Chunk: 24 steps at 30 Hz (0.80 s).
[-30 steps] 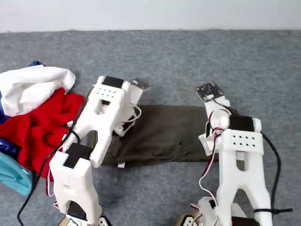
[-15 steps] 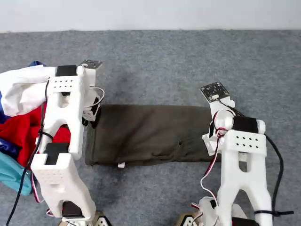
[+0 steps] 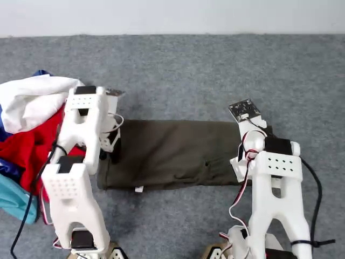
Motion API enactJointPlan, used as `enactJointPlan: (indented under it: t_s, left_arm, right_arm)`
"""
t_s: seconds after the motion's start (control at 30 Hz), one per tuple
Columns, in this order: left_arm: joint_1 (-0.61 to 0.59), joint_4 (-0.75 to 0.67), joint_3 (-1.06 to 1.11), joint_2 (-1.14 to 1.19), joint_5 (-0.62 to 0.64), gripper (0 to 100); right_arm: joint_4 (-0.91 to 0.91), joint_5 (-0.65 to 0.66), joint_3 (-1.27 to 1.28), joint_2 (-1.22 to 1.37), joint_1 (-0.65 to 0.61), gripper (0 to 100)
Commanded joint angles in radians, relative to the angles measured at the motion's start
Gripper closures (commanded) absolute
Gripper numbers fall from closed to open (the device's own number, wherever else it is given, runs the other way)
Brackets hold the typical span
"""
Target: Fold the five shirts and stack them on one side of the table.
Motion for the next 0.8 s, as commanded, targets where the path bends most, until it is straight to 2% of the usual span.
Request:
enactJointPlan:
  t_s: [0.0,0.27,0.77]
  left_arm:
    - [0.008,-0.003,-0.071,0.058,0.023,87]
    - [0.006,0.072,-0.228,0.103,0.037,87]
    - [-0.017,0.074,-0.225,0.021,0.037,86]
  right_arm:
    - [-0.018,-0.005,-0.005,-0.027,0.007,82.6]
    - [-0.018,-0.008,-0.005,-0.027,0.008,82.6]
    - [-0.016,-0.011,-0.005,-0.027,0.008,82.6]
